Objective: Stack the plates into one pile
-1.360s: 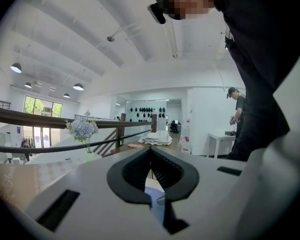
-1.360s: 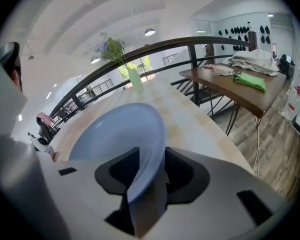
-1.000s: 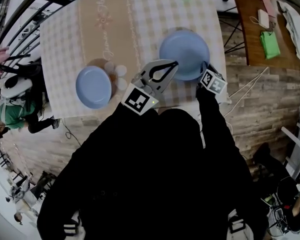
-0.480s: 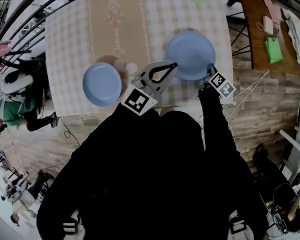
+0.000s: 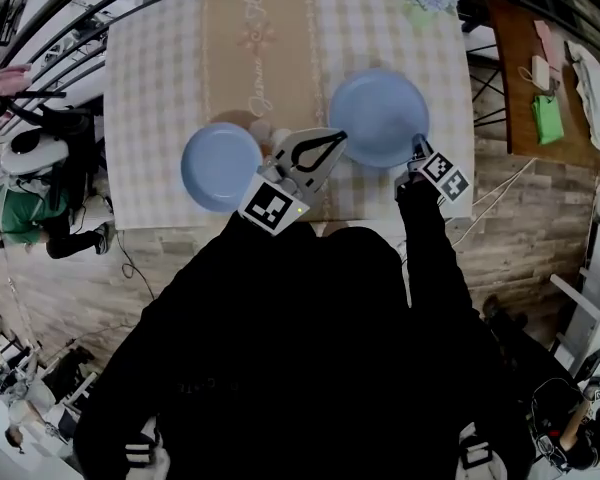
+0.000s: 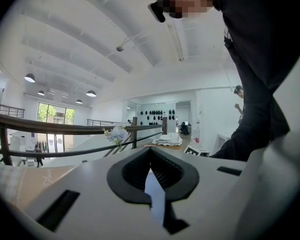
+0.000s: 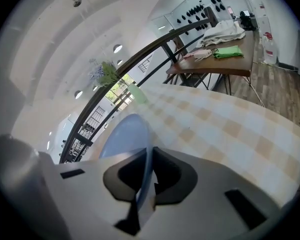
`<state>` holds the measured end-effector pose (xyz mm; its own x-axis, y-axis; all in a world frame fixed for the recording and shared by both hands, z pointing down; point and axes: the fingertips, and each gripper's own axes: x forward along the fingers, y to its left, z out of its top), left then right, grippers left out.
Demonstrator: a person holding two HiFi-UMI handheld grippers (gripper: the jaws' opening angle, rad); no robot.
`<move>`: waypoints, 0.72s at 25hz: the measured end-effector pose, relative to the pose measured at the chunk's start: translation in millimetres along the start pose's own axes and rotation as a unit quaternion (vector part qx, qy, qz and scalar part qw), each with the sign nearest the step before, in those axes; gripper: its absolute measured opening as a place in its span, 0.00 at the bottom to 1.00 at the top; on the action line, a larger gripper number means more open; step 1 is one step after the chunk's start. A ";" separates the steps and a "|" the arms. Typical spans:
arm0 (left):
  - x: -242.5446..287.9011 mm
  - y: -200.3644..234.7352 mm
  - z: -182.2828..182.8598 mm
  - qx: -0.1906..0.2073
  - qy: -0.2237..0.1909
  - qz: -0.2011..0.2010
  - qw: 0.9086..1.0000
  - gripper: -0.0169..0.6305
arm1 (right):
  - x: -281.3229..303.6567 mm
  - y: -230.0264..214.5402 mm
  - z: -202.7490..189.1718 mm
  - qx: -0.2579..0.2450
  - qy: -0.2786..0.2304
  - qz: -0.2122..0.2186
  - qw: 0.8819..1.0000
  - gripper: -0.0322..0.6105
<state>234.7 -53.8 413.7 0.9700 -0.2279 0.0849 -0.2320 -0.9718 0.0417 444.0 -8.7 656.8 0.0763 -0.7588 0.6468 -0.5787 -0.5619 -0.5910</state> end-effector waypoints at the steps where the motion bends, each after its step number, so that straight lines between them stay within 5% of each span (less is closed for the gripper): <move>1: -6.4 3.5 0.3 0.001 0.000 0.005 1.000 0.06 | 0.0 7.4 -2.1 -0.002 0.002 0.005 1.000 0.09; 18: -117.8 62.1 -6.1 -0.010 -0.015 0.103 0.995 0.06 | 14.1 131.6 -58.1 -0.040 0.055 0.077 0.995 0.09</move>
<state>105.5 -86.9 412.3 0.9037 -0.4236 0.0631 -0.4267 -0.9032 0.0474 321.8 -74.2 616.2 -0.1052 -0.7911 0.6026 -0.6391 -0.4105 -0.6505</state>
